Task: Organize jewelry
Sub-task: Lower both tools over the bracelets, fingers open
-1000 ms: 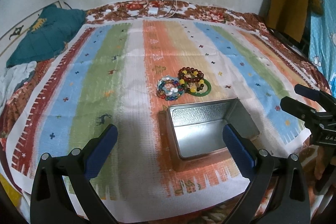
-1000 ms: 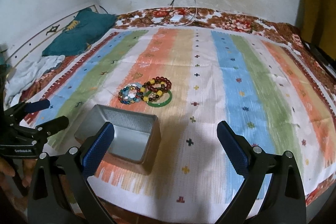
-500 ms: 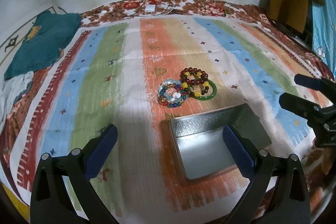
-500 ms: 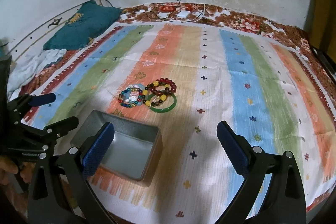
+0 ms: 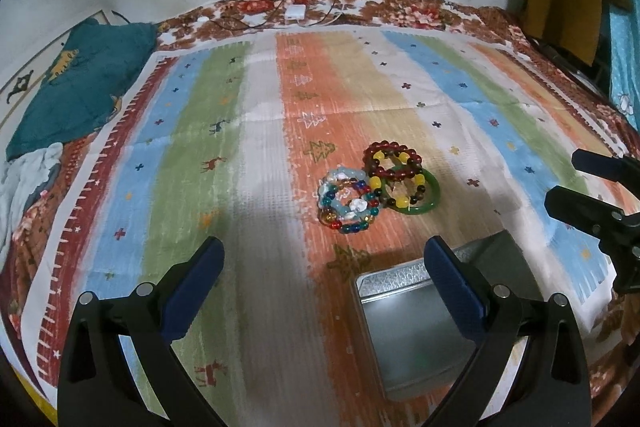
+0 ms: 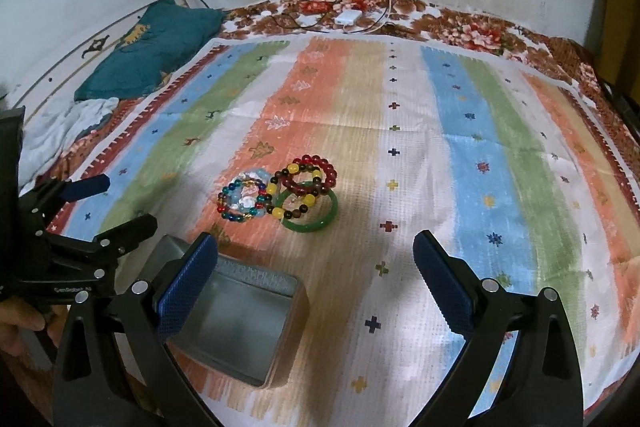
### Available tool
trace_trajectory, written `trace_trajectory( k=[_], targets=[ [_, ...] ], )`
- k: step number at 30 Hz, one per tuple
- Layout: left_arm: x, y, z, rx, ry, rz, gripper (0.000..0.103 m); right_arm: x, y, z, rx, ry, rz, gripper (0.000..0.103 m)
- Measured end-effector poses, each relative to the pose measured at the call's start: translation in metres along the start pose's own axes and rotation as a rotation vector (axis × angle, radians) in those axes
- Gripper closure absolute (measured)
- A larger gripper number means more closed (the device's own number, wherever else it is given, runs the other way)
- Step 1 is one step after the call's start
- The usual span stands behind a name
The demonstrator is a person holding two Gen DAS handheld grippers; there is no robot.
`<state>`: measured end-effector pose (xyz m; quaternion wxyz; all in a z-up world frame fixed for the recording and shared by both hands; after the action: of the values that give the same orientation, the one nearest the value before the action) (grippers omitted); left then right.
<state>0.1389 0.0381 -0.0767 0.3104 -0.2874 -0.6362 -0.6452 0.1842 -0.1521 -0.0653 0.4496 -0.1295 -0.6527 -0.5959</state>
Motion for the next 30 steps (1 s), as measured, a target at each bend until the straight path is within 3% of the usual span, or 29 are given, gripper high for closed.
trace_trajectory(
  k=[7, 19, 25, 30],
  targets=[
    [-0.025, 0.001, 0.012, 0.048, -0.025, 0.083, 0.006, -0.023, 0.006, -0.004, -0.025, 0.004, 0.060, 0.004],
    [-0.054, 0.007, 0.020, 0.111, -0.108, 0.158, 0.006, -0.055, 0.012, -0.010, -0.088, 0.055, 0.154, 0.004],
    [-0.070, 0.006, 0.022, 0.142, -0.137, 0.209, 0.012, -0.069, 0.015, -0.012, -0.116, 0.061, 0.187, 0.004],
    [-0.079, 0.007, 0.022, 0.175, -0.187, 0.230, 0.025, -0.081, 0.016, -0.013, -0.146, 0.080, 0.216, 0.004]
  ],
)
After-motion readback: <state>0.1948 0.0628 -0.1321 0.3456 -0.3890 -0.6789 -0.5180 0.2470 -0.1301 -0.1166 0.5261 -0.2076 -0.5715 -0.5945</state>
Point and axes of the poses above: each gripper's, at about its wrist camera, not at the fingertips, and x roughly against the way its jaws point, z to its left, y to its top, the point moved 6 cm from there along -x, roughly the way its jaws point, and after that the axes turned 3 degrees about -x, right-handed, at the moved point
